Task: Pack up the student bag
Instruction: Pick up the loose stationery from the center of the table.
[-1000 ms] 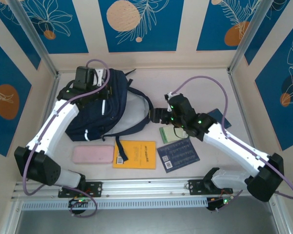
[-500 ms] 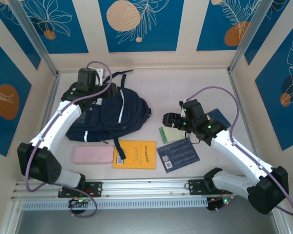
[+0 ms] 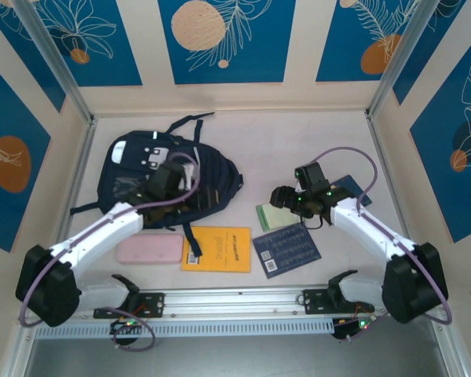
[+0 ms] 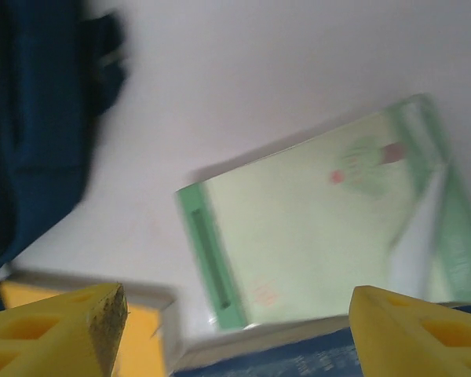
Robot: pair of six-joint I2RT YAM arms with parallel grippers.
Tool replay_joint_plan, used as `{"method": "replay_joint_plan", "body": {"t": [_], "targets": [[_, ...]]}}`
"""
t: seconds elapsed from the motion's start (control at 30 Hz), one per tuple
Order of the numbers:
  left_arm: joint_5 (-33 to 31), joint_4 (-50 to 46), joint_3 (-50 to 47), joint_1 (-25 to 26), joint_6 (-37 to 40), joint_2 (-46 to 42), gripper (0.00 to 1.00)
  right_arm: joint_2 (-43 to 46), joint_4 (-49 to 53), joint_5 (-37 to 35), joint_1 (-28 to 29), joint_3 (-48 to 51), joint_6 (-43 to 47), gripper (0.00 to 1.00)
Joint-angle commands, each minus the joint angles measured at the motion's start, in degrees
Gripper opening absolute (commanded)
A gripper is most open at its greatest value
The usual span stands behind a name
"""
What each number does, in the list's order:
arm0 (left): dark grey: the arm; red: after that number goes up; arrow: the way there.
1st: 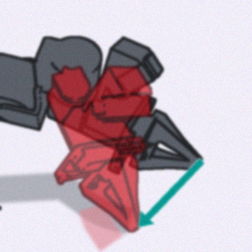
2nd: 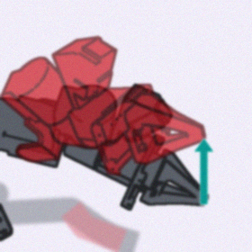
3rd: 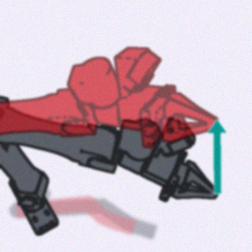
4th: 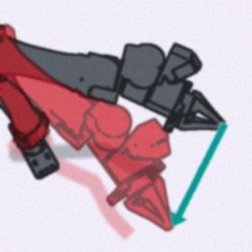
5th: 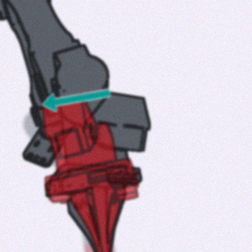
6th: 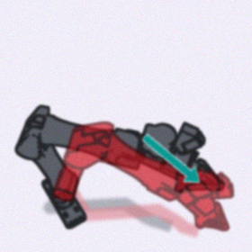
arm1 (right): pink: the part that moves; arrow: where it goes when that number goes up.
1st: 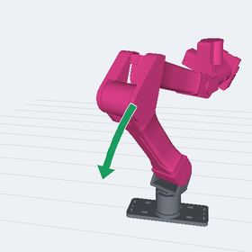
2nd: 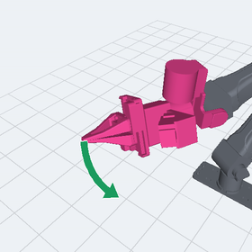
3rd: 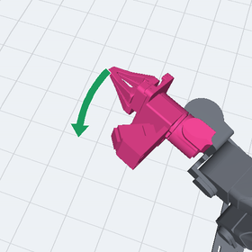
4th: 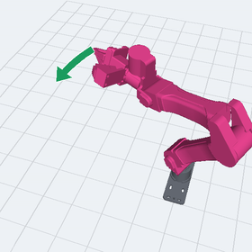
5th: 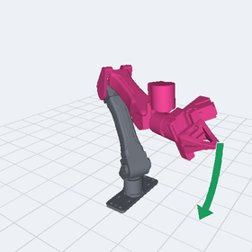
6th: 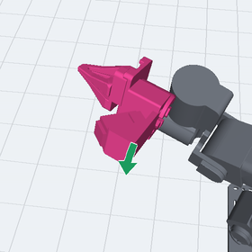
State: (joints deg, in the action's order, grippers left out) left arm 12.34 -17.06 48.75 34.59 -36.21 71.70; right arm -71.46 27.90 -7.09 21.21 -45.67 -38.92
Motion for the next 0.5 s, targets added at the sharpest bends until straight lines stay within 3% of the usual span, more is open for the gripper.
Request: {"method": "replay_joint_plan", "body": {"t": [0.0,0.17,0.47], "targets": [[2.7,11.2,-1.3,5.1,-6.9,5.1,0.68,-4.9,0.6,-1.9,-4.1,-1.9,0.4,0.75],[5.3,18.8,1.7,8.5,-9.5,14.7,0.70,-10.3,-1.9,-3.4,-8.9,-2.1,-1.1,0.74],[8.5,21.7,9.2,9.3,-12.2,29.2,0.71,-16.4,-6.2,6.5,-11.6,0.1,-2.7,0.53]]}}
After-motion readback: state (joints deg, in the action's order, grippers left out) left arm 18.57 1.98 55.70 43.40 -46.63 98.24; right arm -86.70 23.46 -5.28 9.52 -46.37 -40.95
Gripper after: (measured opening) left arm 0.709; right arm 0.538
